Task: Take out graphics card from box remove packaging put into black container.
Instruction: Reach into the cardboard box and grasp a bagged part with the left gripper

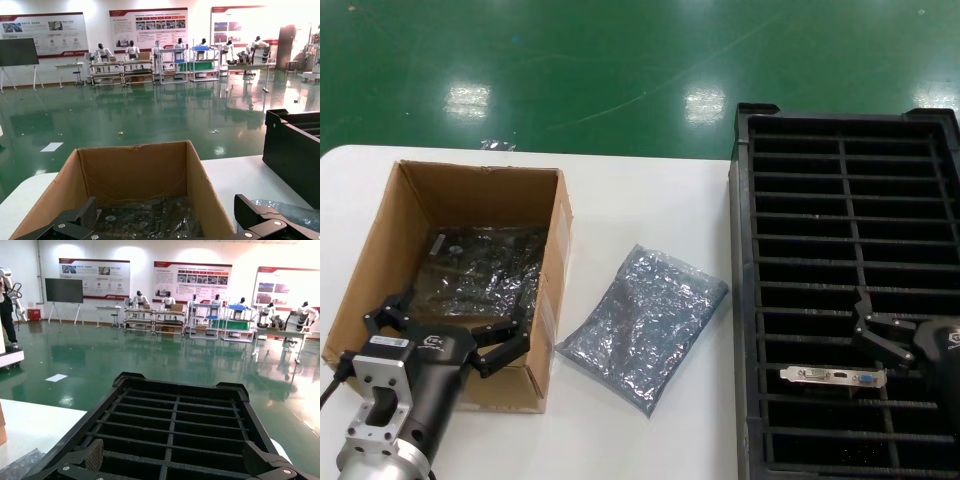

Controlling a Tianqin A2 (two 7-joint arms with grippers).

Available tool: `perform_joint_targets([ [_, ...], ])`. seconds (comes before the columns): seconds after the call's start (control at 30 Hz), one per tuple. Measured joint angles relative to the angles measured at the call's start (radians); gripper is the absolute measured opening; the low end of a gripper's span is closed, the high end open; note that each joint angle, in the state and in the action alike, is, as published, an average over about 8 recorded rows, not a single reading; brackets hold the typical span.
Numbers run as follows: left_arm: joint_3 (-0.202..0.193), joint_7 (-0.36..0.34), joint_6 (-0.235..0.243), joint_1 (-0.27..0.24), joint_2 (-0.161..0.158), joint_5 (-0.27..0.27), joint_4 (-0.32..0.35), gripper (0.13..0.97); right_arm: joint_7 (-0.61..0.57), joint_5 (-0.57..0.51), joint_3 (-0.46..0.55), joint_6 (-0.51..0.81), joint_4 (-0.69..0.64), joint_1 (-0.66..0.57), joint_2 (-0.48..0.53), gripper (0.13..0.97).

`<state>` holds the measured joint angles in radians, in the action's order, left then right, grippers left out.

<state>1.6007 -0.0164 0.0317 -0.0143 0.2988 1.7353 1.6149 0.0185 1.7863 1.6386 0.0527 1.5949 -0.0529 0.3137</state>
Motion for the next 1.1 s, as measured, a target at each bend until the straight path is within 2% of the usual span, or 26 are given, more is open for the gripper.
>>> perform_joint_targets([
  [0.27,0.002,0.0,-0.001,0.0,0.002,0.0,0.001,0.966,0.0,0.0,0.0,0.0,0.0,0.0,0.0,0.966],
  [0.33,0.008,-0.001,-0.006,0.0,0.014,0.002,0.006,0.966,0.0,0.0,0.0,0.0,0.0,0.0,0.0,0.966],
  [0.4,0.019,-0.003,-0.015,-0.001,0.039,0.006,0.016,0.966,0.0,0.0,0.0,0.0,0.0,0.0,0.0,0.966],
  [0.47,0.037,0.0,-0.029,-0.006,0.082,0.015,0.032,0.966,0.0,0.0,0.0,0.0,0.0,0.0,0.0,0.966],
  [0.53,0.062,0.009,-0.046,-0.017,0.141,0.03,0.049,0.966,0.0,0.0,0.0,0.0,0.0,0.0,0.0,0.966],
  [0.7,0.16,0.079,-0.084,-0.089,0.328,0.078,0.058,0.966,0.0,0.0,0.0,0.0,0.0,0.0,0.0,0.966],
  [0.8,0.237,0.127,-0.072,-0.164,0.435,0.056,0.027,0.966,0.0,0.0,0.0,0.0,0.0,0.0,0.0,0.966],
  [0.87,0.29,0.146,-0.044,-0.225,0.491,0.009,-0.008,0.966,0.0,0.0,0.0,0.0,0.0,0.0,0.0,0.966],
  [0.93,0.34,0.15,0.003,-0.292,0.527,-0.064,-0.053,0.966,0.0,0.0,0.0,0.0,0.0,0.0,0.0,0.966],
  [1.0,0.395,0.143,0.063,-0.367,0.549,-0.146,-0.106,0.966,0.0,0.0,0.0,0.0,0.0,0.0,0.0,0.966],
  [1.1,0.492,0.108,0.177,-0.495,0.56,-0.278,-0.2,0.966,0.0,0.0,0.0,0.0,0.0,0.0,0.0,0.966],
])
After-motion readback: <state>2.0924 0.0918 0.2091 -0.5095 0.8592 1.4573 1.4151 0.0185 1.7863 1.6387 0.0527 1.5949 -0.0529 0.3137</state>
